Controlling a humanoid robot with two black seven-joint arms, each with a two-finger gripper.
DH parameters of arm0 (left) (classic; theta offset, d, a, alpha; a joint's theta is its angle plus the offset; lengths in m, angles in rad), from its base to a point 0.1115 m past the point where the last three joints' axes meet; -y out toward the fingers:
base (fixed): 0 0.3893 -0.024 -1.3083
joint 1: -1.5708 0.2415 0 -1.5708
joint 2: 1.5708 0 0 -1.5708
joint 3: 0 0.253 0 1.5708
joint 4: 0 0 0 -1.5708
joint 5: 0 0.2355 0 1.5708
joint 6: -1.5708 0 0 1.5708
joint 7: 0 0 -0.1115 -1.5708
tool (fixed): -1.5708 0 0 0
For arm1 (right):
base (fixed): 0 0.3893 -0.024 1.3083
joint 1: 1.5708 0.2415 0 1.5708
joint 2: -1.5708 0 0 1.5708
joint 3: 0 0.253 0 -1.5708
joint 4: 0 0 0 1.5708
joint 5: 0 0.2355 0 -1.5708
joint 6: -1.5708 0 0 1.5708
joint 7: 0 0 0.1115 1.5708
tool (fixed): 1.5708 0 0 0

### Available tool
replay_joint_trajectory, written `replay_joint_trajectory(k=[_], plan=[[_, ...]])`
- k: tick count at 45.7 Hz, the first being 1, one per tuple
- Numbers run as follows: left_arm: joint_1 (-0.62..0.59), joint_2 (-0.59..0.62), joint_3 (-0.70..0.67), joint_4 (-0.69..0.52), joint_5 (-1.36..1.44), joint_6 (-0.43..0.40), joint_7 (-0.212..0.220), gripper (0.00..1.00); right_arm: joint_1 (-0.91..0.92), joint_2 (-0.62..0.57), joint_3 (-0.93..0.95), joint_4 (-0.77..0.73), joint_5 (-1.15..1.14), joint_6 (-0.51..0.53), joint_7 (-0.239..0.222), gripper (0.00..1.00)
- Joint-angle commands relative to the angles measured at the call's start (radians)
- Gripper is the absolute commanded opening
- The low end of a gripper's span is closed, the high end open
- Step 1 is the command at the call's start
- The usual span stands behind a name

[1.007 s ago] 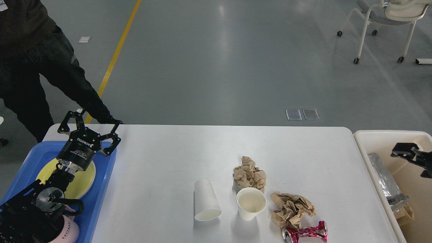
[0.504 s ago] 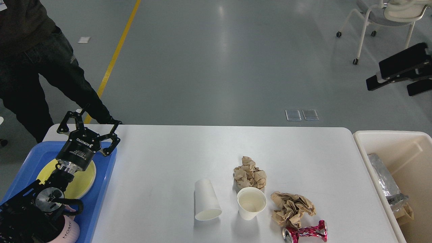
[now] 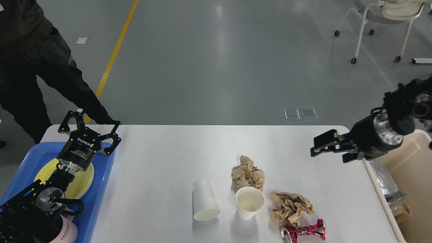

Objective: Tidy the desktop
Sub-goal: 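Reach the right gripper to the small paper cup and grasp it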

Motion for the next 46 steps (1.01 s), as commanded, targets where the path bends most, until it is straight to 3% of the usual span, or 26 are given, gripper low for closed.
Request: replay_joint_trajectory(k=[1,13,25,36,39,43,46], plan=[[0.0,0.0,0.0,0.0,0.0,0.0,0.0,1.0,-0.191,0.092,0.136,-0.087,0.052,-0.034,-0.002,1.0],[0.0,0.0,0.0,0.0,0.0,0.0,0.0,1.0,-0.319,0.265,0.149,-0.129,0.077,-0.118,-0.008,1.0],[0.0,0.0,0.0,0.0,0.0,0.0,0.0,1.0,-0.394,0.327,0.192,-0.155,0.076,-0.124,-0.008,1.0],[0.0,0.0,0.0,0.0,0.0,0.0,0.0,1.0,-0.475,0.373,0.192,-0.213,0.065,-0.207,-0.003,1.0],[0.0,0.0,0.0,0.0,0.0,-0.001,0.0,1.0,-0.484,0.379,0.189,-0.213,0.062,-0.238,0.0,0.89],[0.0,0.0,0.0,0.0,0.0,0.0,0.0,1.0,-0.492,0.384,0.184,-0.213,0.056,-0.249,0.002,0.64],[0.0,0.0,0.0,0.0,0.0,0.0,0.0,1.0,-0.5,0.385,0.182,-0.213,0.043,-0.25,0.006,0.5]])
